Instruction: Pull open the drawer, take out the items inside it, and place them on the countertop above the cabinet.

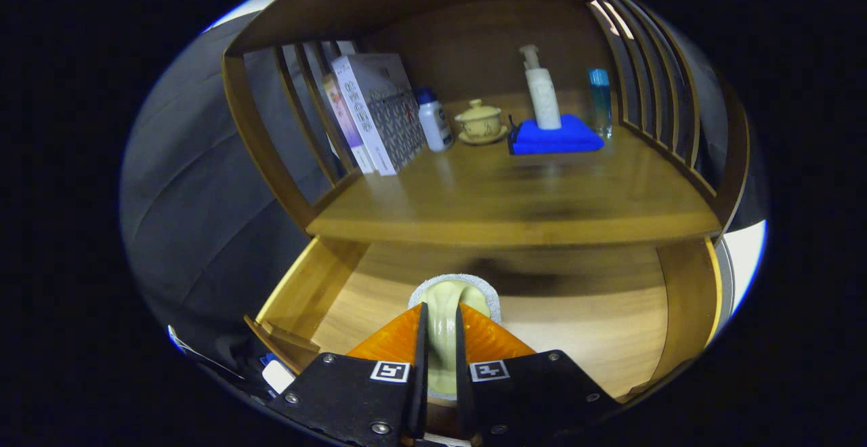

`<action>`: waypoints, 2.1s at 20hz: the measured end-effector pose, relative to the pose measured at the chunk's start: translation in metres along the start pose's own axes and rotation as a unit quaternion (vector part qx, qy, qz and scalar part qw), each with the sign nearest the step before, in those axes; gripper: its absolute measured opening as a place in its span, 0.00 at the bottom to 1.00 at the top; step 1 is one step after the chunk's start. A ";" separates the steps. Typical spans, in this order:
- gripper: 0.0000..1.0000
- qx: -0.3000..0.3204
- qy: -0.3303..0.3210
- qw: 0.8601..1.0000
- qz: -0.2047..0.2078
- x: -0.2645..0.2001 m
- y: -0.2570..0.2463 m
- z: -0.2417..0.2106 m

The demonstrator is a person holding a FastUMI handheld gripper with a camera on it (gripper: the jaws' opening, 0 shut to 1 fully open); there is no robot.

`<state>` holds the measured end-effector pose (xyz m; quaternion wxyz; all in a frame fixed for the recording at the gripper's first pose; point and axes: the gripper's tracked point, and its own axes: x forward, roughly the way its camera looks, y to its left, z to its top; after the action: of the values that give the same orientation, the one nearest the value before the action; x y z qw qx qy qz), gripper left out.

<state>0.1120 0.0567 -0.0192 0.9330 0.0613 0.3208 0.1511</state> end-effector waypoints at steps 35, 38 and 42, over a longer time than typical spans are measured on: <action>0.72 0.023 -0.140 0.985 -0.102 0.085 -0.067 0.164; 0.96 -0.012 -0.175 0.977 -0.123 0.062 -0.060 0.172; 0.95 -0.039 -0.230 0.966 -0.112 0.015 -0.032 0.174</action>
<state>0.2382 0.0278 0.1026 0.9943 0.0216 0.0967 0.0399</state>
